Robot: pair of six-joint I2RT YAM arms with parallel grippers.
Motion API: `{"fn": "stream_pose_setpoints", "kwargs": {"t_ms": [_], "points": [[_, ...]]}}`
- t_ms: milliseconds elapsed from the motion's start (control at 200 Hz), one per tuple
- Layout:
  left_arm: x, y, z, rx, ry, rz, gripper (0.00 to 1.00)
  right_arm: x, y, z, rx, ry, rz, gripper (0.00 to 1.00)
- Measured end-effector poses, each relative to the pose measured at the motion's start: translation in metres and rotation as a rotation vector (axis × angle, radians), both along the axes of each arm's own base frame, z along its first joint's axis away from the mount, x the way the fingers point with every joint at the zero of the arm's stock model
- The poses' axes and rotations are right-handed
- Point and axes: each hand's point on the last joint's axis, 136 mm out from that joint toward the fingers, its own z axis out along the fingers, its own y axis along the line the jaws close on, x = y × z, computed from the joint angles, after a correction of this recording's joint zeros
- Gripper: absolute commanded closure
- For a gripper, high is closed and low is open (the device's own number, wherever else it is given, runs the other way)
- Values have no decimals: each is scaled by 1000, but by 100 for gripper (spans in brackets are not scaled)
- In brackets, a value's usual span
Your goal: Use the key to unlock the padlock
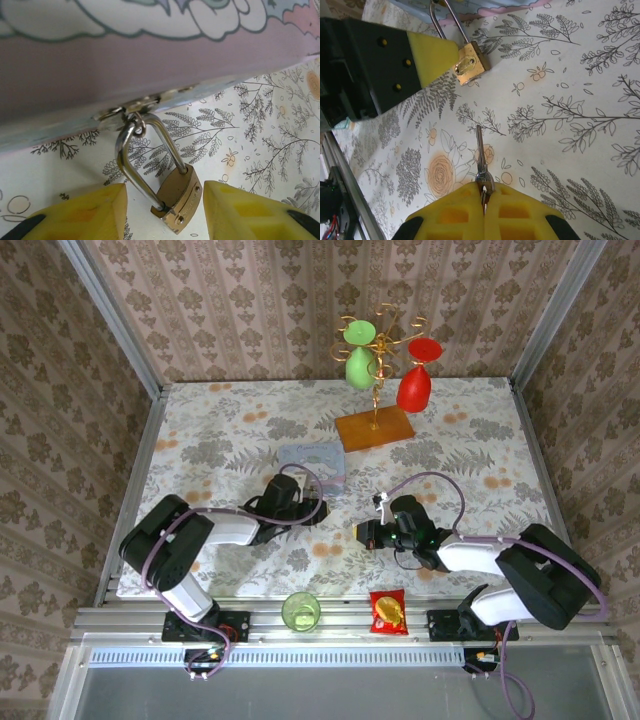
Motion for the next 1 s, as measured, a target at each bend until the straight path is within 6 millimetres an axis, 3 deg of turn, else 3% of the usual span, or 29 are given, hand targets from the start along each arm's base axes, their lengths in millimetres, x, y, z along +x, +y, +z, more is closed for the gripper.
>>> {"fn": "stream_pose_setpoints", "kwargs": {"t_ms": [210, 340, 610, 815, 1000], "points": [[0, -8, -4, -20, -30, 31, 63, 3, 3, -9, 7, 25, -7, 100], [5, -8, -4, -63, -48, 72, 76, 5, 5, -6, 17, 12, -8, 100], [7, -9, 2, -129, -32, 119, 89, 8, 9, -14, 23, 22, -2, 100], [5, -7, 7, -167, -4, 155, 92, 6, 29, -23, 111, 76, 57, 100], [2, -8, 11, -251, 42, 193, 100, 11, 46, -16, 234, 91, 93, 100]]}}
